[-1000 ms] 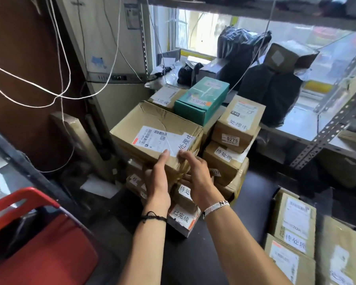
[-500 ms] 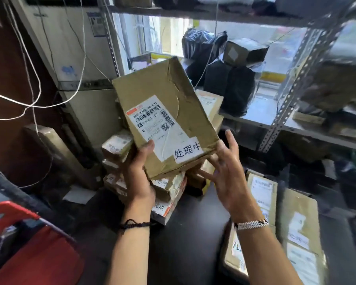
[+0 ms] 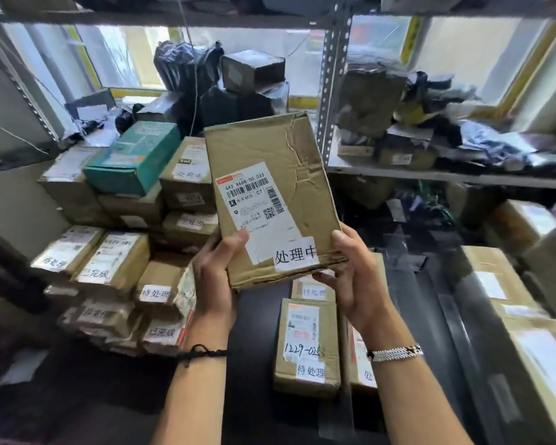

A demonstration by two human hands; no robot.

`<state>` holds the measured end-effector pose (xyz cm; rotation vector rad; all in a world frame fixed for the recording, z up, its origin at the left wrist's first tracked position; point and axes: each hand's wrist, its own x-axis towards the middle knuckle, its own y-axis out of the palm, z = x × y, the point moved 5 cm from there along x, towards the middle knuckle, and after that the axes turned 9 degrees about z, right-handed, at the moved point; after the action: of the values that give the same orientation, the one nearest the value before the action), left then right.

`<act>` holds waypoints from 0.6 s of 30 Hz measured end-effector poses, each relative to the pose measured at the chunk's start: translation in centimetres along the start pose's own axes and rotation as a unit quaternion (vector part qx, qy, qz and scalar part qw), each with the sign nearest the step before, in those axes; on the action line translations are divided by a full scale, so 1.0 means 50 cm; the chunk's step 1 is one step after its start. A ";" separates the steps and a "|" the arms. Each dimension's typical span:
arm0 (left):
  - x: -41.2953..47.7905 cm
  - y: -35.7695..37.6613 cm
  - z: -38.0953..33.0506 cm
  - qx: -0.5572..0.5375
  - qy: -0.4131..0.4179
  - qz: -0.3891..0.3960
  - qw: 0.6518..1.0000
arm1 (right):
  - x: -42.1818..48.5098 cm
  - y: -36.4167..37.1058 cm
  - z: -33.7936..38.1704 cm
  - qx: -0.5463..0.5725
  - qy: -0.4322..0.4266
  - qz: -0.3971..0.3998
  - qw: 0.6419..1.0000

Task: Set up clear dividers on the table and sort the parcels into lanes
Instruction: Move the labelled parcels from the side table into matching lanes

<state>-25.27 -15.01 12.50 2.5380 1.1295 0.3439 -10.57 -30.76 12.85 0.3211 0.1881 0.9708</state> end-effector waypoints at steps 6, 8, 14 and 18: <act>0.006 0.125 0.067 -0.005 -0.028 0.078 0.997 | -0.066 -0.127 0.039 -0.018 -0.020 -0.066 0.997; 0.009 0.172 0.094 -0.006 -0.054 0.114 0.992 | -0.085 -0.170 0.052 -0.018 -0.027 -0.098 0.995; 0.033 0.304 0.185 0.009 -0.131 0.166 0.977 | -0.125 -0.269 0.069 -0.043 -0.043 -0.189 0.980; 0.064 0.332 0.268 0.059 -0.176 0.182 0.966 | -0.124 -0.315 0.043 -0.042 -0.016 -0.217 0.975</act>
<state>-7.36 -25.77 7.17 2.7609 0.5669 -0.0934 -1.12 -44.54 9.47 0.2060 0.1772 0.5389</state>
